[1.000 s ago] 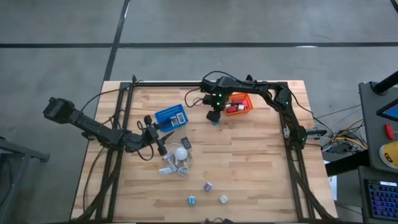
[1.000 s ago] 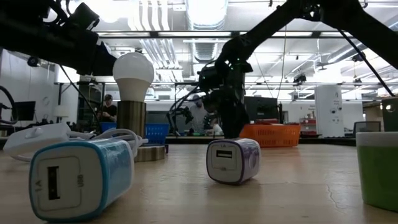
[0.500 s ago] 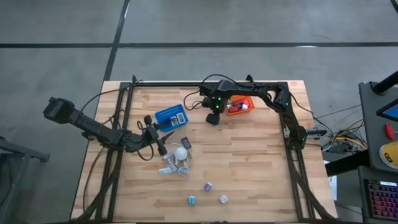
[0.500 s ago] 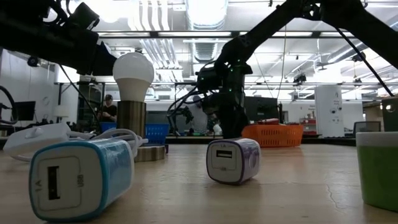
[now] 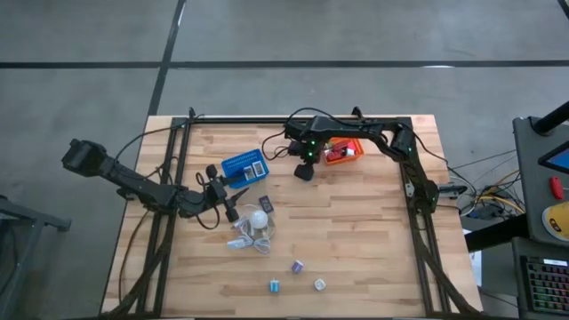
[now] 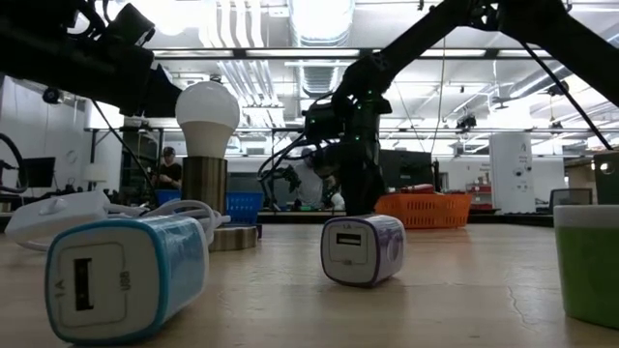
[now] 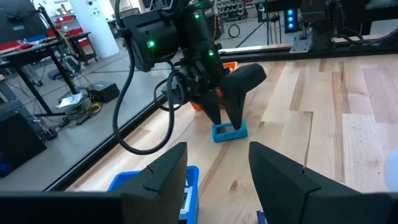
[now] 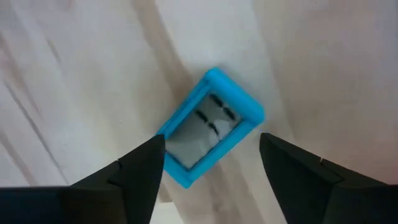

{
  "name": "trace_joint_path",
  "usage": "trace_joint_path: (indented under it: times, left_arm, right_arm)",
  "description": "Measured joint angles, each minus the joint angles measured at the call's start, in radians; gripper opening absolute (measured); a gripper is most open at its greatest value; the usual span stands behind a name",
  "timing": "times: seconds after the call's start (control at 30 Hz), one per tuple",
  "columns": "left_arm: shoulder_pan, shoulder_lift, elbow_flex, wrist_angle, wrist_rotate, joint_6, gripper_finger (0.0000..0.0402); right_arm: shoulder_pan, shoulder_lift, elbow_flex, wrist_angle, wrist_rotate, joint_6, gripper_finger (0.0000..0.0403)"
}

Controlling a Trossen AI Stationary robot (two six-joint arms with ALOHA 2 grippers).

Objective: Pick & Place Office items
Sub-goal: Put the light blue timer into the blue bin

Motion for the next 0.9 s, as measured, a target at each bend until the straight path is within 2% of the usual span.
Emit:
trace_joint_path:
  times: [0.3, 0.5, 0.73, 0.9]
  left_arm:
    - [0.0, 0.0, 0.0, 0.0, 0.003, 0.0, 0.0177]
    - [0.0, 0.0, 0.0, 0.0, 0.02, -0.004, 0.0177]
    - [0.0, 0.0, 0.0, 0.0, 0.023, -0.004, 0.0177]
    - [0.0, 0.0, 0.0, 0.0, 0.025, -0.004, 0.0177]
  right_arm:
    - [0.027, -0.005, 0.002, 0.017, -0.04, 0.005, 0.0318]
    - [0.032, 0.003, 0.001, 0.061, -0.015, 0.009, 0.0329]
    - [0.049, 0.029, 0.005, 0.052, 0.074, -0.07, 0.0329]
    - [0.086, 0.03, 0.003, 0.049, 0.2, -0.136, 0.0314]
